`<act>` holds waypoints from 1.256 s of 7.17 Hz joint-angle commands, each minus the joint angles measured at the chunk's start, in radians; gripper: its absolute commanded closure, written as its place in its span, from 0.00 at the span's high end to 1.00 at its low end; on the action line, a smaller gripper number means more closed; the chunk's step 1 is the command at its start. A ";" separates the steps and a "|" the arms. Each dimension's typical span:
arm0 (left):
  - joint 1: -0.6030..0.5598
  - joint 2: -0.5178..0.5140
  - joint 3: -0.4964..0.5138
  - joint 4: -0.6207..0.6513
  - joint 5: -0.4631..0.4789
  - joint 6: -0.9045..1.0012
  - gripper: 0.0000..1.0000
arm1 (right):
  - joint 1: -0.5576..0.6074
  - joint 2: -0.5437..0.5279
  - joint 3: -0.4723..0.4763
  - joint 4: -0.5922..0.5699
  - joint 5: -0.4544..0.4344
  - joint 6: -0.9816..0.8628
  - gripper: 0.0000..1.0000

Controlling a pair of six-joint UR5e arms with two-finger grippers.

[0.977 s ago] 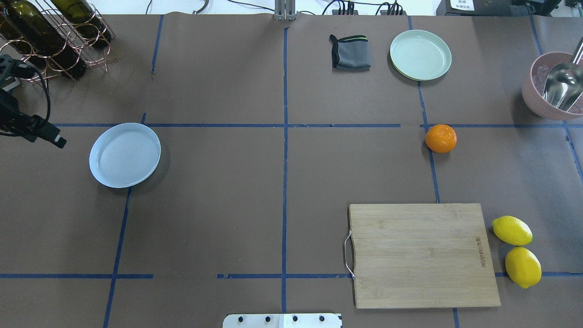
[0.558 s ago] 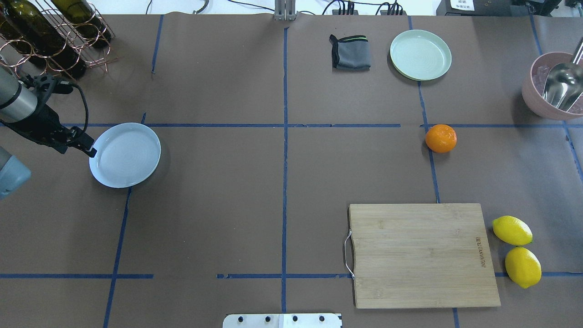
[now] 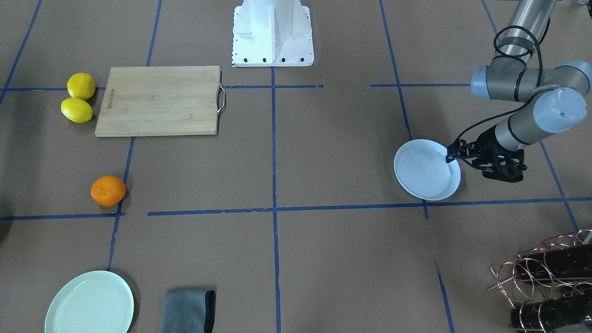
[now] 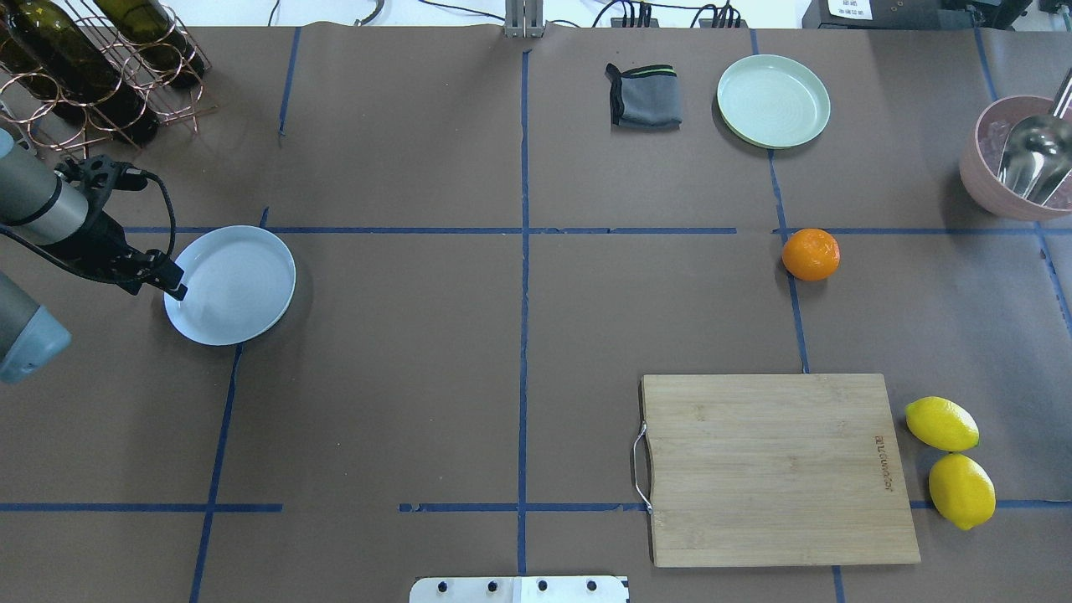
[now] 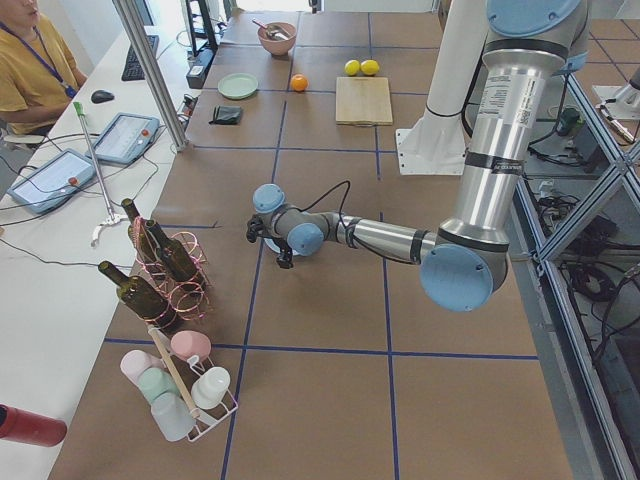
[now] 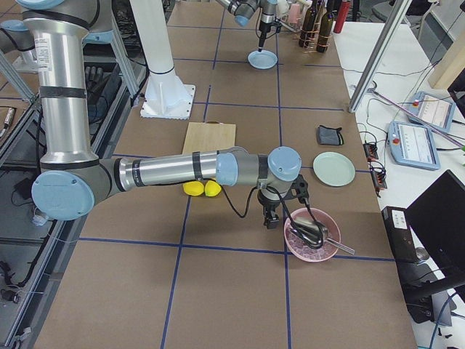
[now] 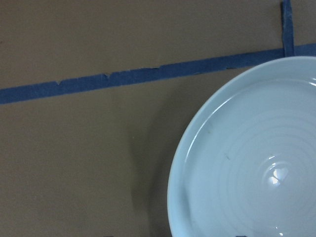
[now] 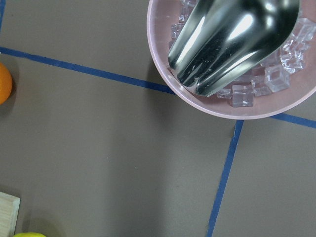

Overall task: Pick orange to plate
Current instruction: 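Reach the left gripper down to the rim of the light blue plate, then grip the plate rim with the left gripper and slide it toward the table center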

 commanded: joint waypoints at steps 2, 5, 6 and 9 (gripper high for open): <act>0.006 -0.008 0.011 -0.008 0.001 -0.001 0.59 | -0.001 0.001 0.002 0.000 0.000 0.002 1.00; 0.020 -0.018 0.016 -0.006 0.000 -0.001 0.14 | -0.006 0.001 0.002 0.000 -0.001 0.000 1.00; 0.023 -0.018 0.015 -0.006 -0.002 0.001 0.00 | -0.010 0.004 0.002 0.000 -0.003 -0.002 1.00; 0.023 -0.113 -0.036 -0.005 -0.008 -0.197 0.00 | -0.025 0.012 0.027 0.002 -0.005 0.001 1.00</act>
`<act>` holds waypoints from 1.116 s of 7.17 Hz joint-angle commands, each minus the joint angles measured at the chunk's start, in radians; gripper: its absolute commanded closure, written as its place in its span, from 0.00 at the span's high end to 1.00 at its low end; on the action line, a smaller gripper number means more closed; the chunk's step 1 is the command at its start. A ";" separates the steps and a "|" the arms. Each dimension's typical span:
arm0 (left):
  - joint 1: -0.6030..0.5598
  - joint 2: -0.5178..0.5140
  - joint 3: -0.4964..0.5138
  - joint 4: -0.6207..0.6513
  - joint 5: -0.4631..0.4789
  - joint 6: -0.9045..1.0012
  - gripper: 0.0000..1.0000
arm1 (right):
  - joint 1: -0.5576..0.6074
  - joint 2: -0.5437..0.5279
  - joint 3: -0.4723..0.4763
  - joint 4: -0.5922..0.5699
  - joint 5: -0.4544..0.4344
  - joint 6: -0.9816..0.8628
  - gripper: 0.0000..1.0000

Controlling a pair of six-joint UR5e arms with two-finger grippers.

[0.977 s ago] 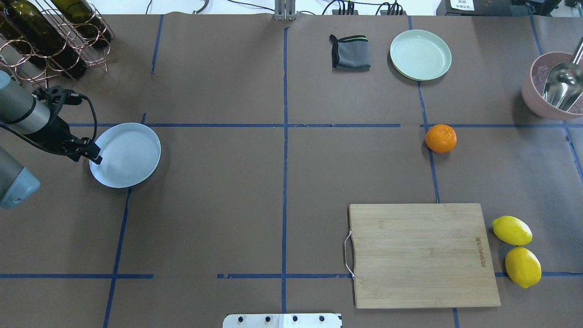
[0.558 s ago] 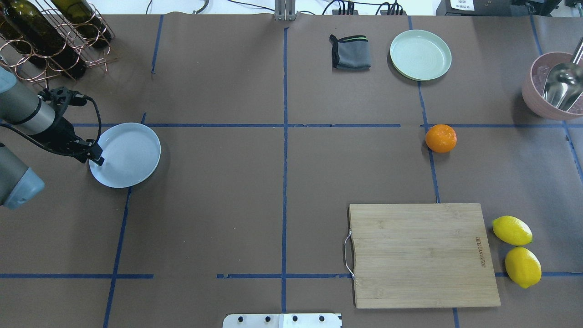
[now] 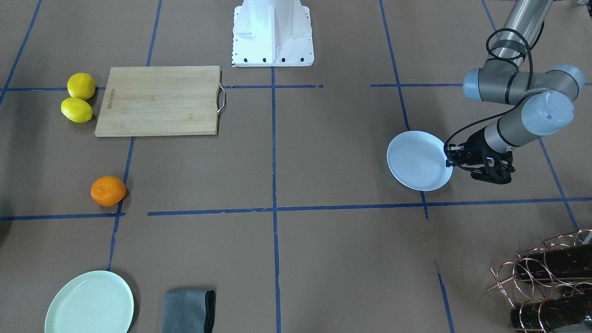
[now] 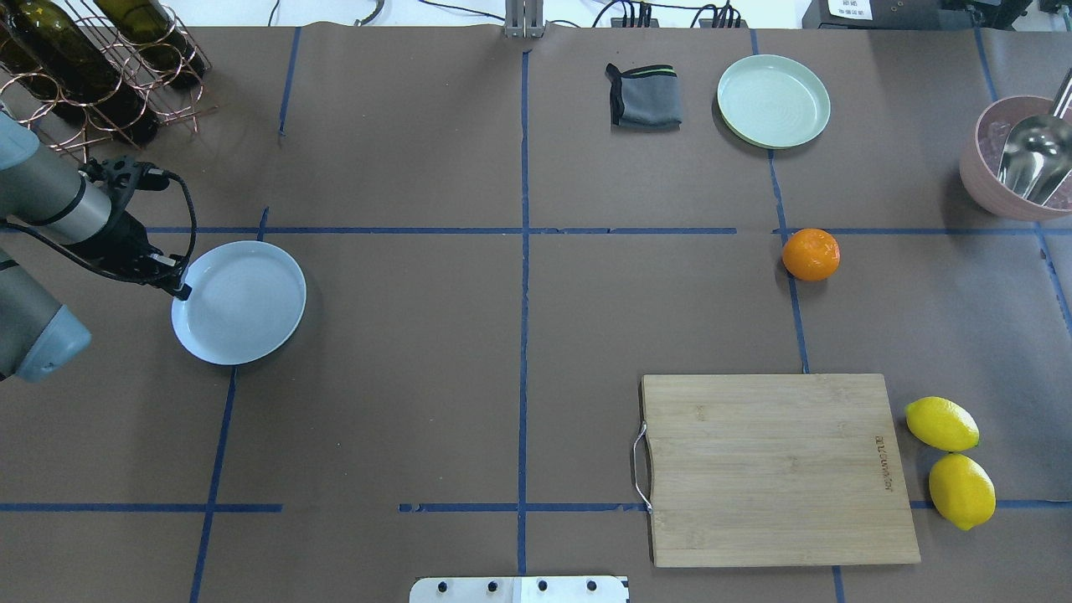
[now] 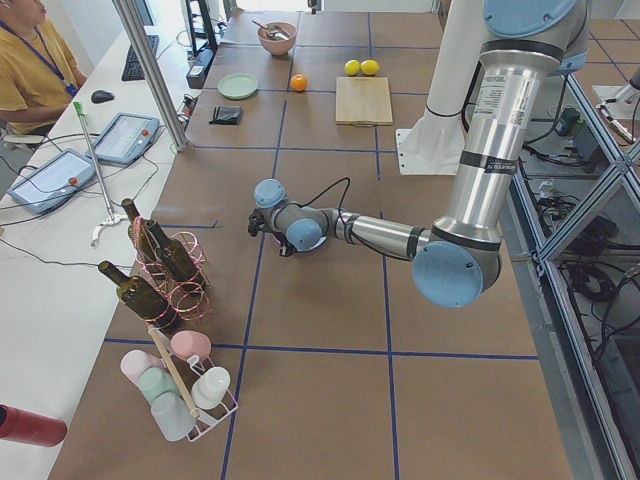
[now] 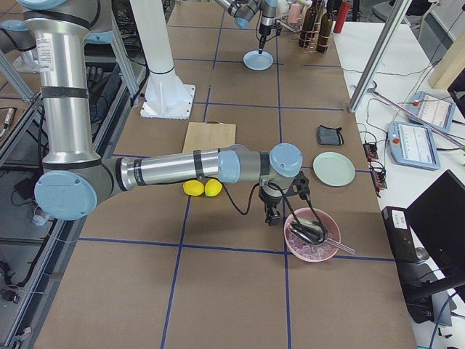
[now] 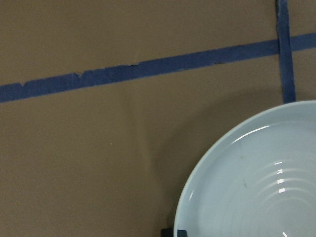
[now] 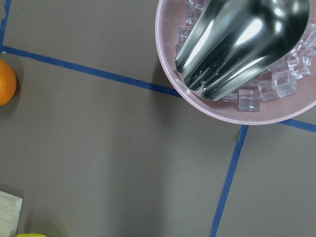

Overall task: Pick orange to plate
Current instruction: 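Grip the plate rim with the left gripper and slide it toward the table center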

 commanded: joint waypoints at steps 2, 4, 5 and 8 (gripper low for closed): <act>0.073 -0.247 -0.022 0.000 -0.001 -0.429 0.00 | -0.025 0.010 0.021 0.000 -0.004 0.006 1.00; 0.207 -0.372 0.019 -0.019 0.010 -0.582 0.00 | -0.026 0.005 0.021 0.000 -0.003 0.004 1.00; 0.241 -0.450 0.116 -0.093 0.072 -0.645 0.00 | -0.026 0.002 0.023 0.000 -0.003 0.002 1.00; 0.281 -0.480 0.211 -0.183 0.151 -0.687 0.00 | -0.028 0.008 0.023 -0.001 0.003 0.002 1.00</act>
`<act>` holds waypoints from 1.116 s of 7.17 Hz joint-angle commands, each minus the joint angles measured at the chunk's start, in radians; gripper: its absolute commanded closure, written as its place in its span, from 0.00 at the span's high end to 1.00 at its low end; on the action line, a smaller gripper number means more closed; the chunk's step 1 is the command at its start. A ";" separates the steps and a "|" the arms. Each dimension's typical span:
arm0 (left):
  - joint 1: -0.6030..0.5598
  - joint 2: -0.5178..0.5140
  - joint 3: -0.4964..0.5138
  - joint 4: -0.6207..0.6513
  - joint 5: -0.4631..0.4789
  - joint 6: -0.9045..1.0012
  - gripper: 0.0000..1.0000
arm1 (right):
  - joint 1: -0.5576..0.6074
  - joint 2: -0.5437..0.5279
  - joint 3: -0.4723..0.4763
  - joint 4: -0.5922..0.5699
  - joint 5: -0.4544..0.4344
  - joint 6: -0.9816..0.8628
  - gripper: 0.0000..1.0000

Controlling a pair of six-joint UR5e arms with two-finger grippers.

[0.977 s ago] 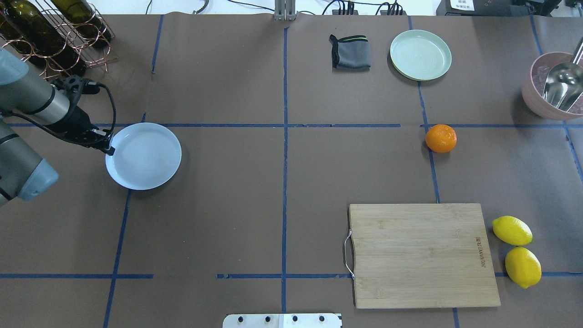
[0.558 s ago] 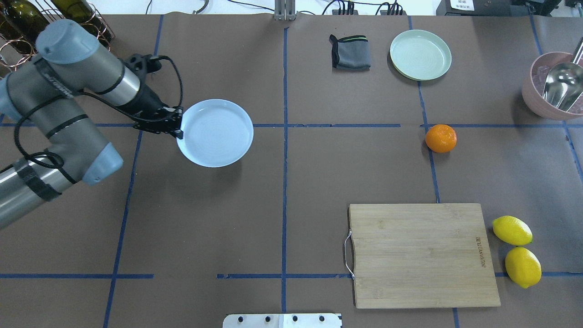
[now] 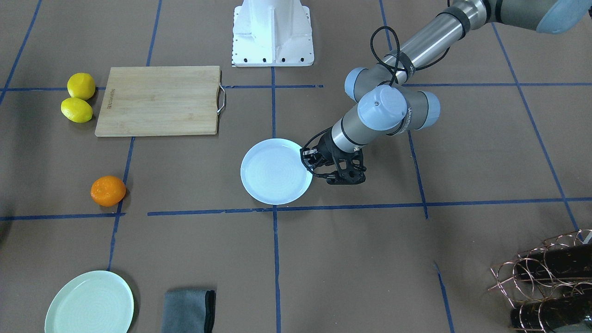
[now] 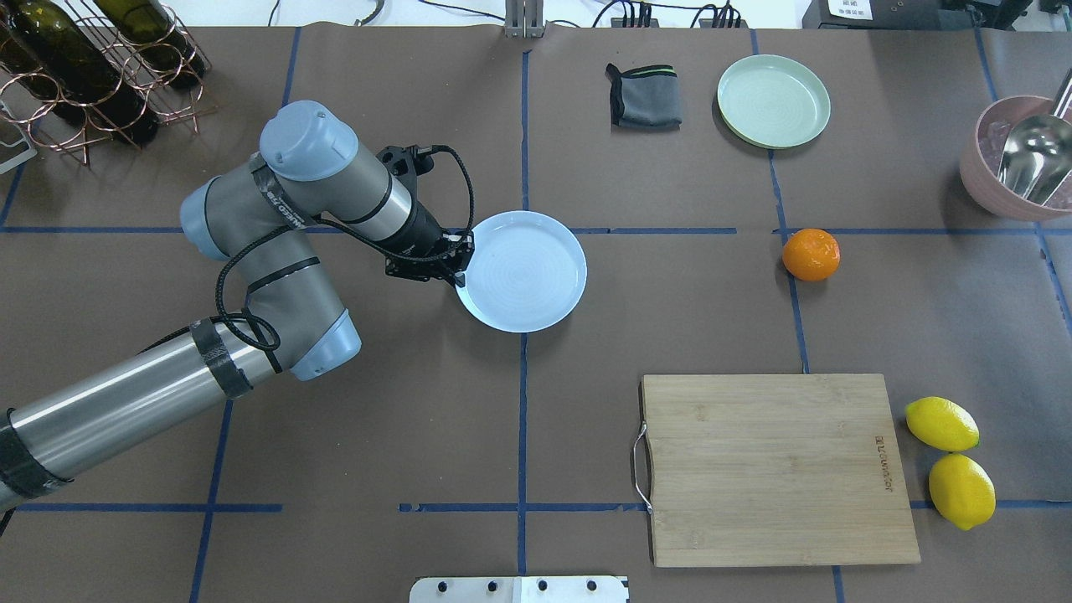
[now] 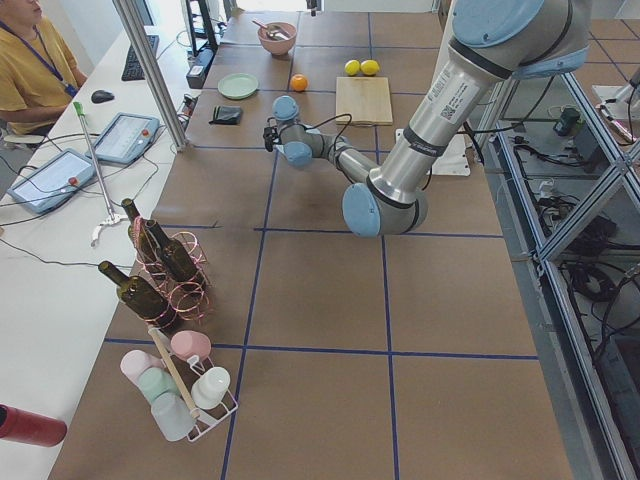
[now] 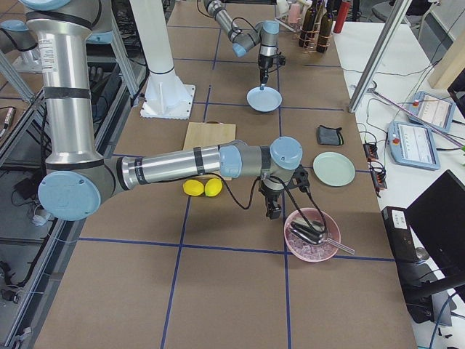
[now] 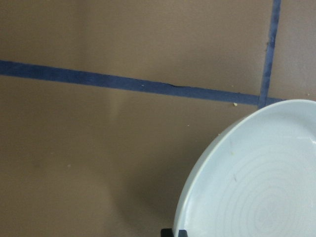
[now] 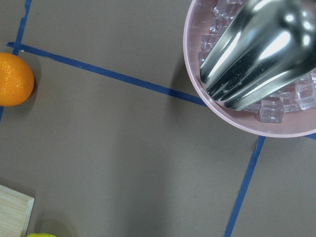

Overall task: Pick orange to plate
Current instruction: 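Grip the plate rim with the left gripper and slide it toward the table center, then hold the plate with the left gripper while the right gripper reaches to the orange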

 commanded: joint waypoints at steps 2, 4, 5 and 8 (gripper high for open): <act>0.023 -0.003 0.022 -0.018 0.036 -0.005 0.30 | -0.015 0.005 0.003 0.000 0.002 -0.002 1.00; 0.018 0.043 -0.030 -0.069 0.047 -0.008 1.00 | -0.083 0.010 0.000 0.129 0.001 0.074 1.00; 0.009 0.081 -0.076 -0.071 0.045 0.001 1.00 | -0.186 0.014 -0.003 0.265 -0.013 0.297 1.00; 0.009 0.132 -0.130 -0.072 0.047 -0.005 1.00 | -0.398 0.162 -0.144 0.622 -0.109 0.820 1.00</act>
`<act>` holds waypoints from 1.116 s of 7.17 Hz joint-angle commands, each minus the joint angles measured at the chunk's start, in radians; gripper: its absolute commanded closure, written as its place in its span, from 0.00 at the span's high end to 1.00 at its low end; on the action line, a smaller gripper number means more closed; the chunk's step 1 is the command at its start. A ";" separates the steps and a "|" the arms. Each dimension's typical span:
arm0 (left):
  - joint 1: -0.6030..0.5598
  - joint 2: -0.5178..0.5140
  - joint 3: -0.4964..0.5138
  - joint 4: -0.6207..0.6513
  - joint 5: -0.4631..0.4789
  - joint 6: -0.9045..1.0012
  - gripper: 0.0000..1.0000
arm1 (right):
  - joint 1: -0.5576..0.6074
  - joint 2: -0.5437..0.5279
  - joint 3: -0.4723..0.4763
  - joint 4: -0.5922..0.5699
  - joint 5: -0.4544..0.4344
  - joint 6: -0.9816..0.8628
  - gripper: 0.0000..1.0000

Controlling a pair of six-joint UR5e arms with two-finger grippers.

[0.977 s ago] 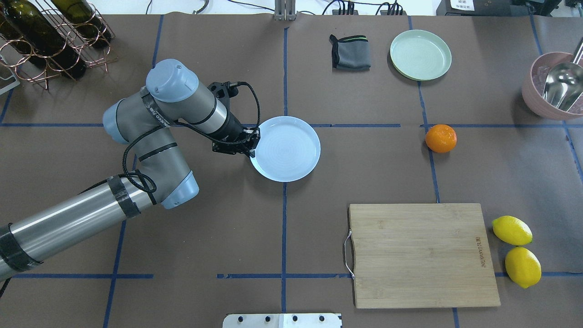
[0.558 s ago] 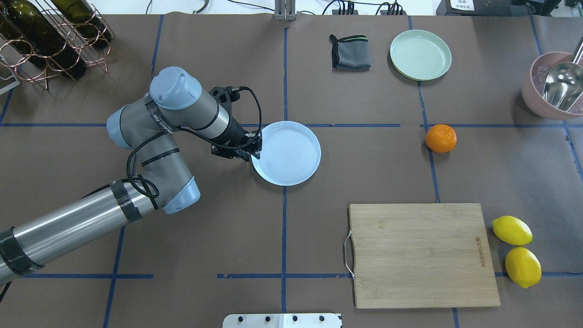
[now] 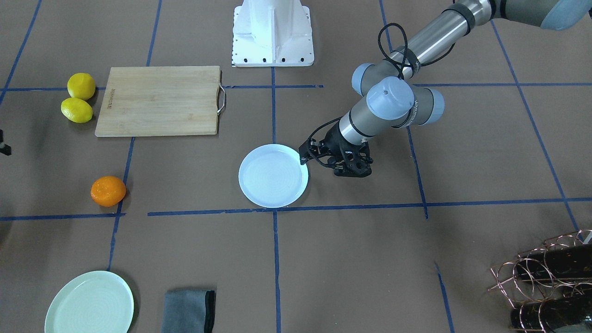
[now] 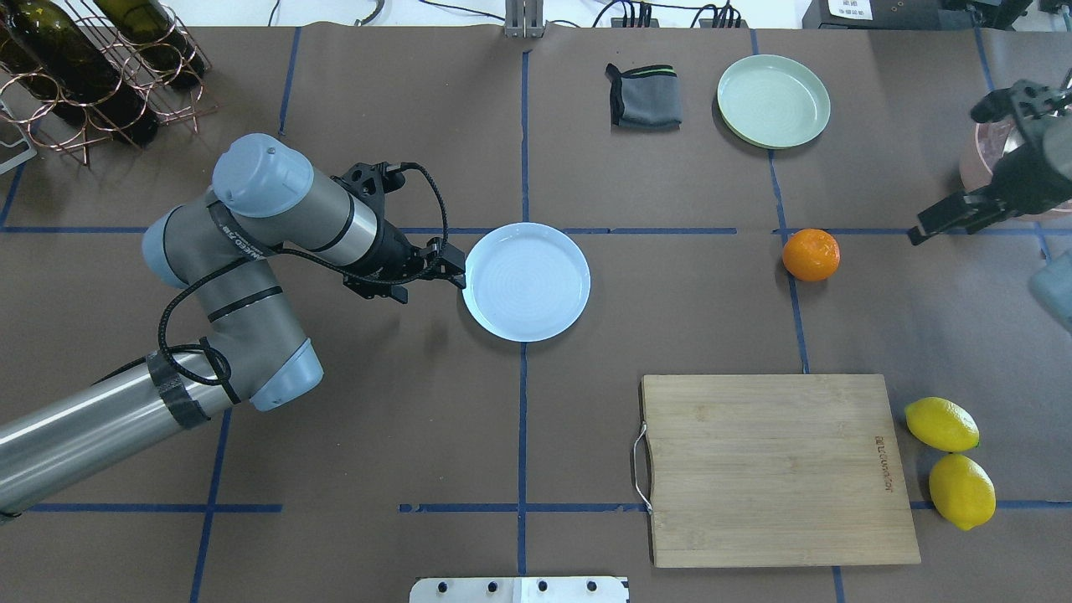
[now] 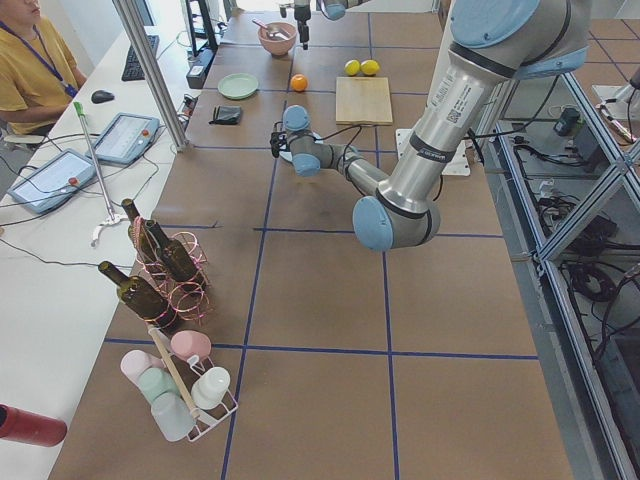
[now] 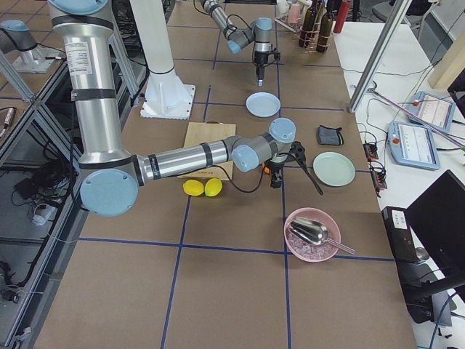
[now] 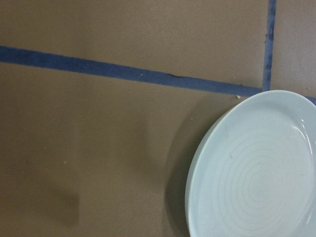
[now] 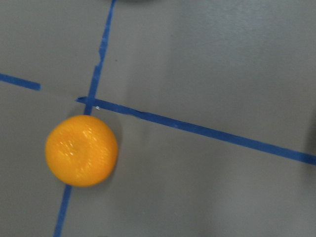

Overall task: Pick orange to plate
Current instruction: 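Hold the plate with the left gripper while the right gripper reaches to the orange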

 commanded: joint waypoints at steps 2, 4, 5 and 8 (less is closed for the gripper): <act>0.001 0.007 -0.012 -0.001 0.001 -0.003 1.00 | -0.146 0.095 -0.043 0.117 -0.209 0.210 1.00; 0.001 0.006 -0.020 -0.001 0.002 -0.003 1.00 | -0.195 0.094 -0.035 0.123 -0.315 0.330 0.87; 0.001 0.007 -0.020 -0.001 0.002 -0.003 1.00 | -0.197 0.086 -0.031 0.141 -0.325 0.333 0.81; 0.001 0.007 -0.022 -0.001 0.002 -0.003 1.00 | -0.225 0.082 -0.031 0.146 -0.359 0.339 0.76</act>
